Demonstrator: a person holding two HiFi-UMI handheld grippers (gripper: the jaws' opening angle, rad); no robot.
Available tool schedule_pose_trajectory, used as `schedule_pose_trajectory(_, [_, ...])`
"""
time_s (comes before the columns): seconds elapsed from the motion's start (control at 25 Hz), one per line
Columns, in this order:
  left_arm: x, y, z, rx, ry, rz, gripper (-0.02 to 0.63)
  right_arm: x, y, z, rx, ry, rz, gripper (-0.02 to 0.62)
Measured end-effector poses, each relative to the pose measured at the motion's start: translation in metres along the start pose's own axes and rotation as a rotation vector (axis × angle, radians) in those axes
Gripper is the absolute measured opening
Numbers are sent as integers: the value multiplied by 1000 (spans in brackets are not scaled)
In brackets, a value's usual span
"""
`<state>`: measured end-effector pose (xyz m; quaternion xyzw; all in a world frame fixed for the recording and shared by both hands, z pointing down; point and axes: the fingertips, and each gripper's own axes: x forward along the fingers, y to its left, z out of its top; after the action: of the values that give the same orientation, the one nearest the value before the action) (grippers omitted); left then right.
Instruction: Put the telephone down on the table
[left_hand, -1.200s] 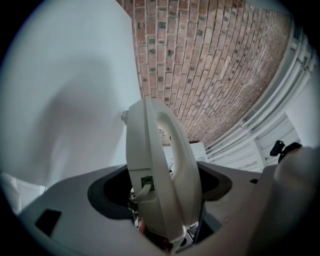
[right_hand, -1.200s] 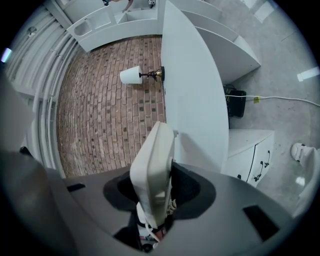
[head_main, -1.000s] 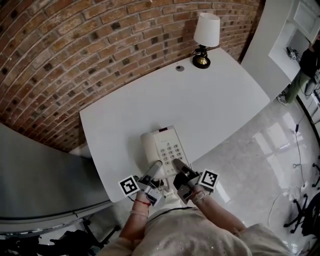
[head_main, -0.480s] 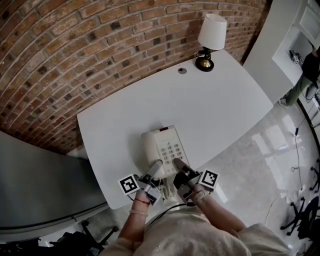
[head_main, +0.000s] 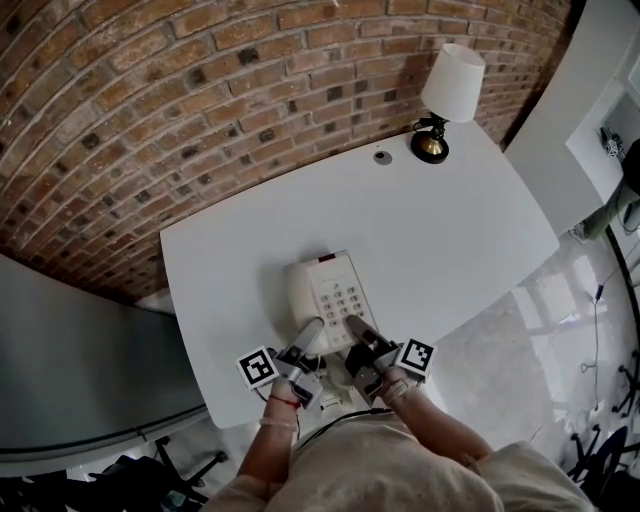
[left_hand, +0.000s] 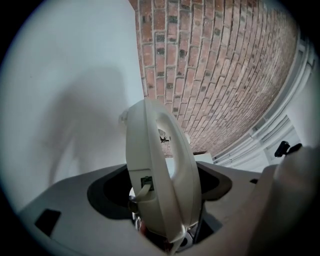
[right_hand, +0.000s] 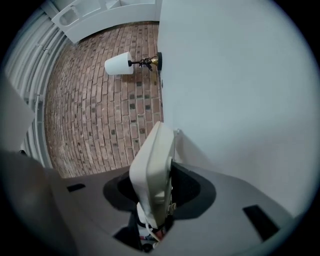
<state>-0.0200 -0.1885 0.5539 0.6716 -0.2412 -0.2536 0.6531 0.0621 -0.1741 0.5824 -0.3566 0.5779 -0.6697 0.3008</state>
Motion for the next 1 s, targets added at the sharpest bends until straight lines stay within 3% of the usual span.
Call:
schedule_pose_trajectory(0.48, [14,9,32,-3,-52,24,364,34,-1,14,6,34,-23,150])
schedule_pose_trajectory(1.0, [18,15,45,47,-37,79,371,53,-3,20,64,8,-49,147])
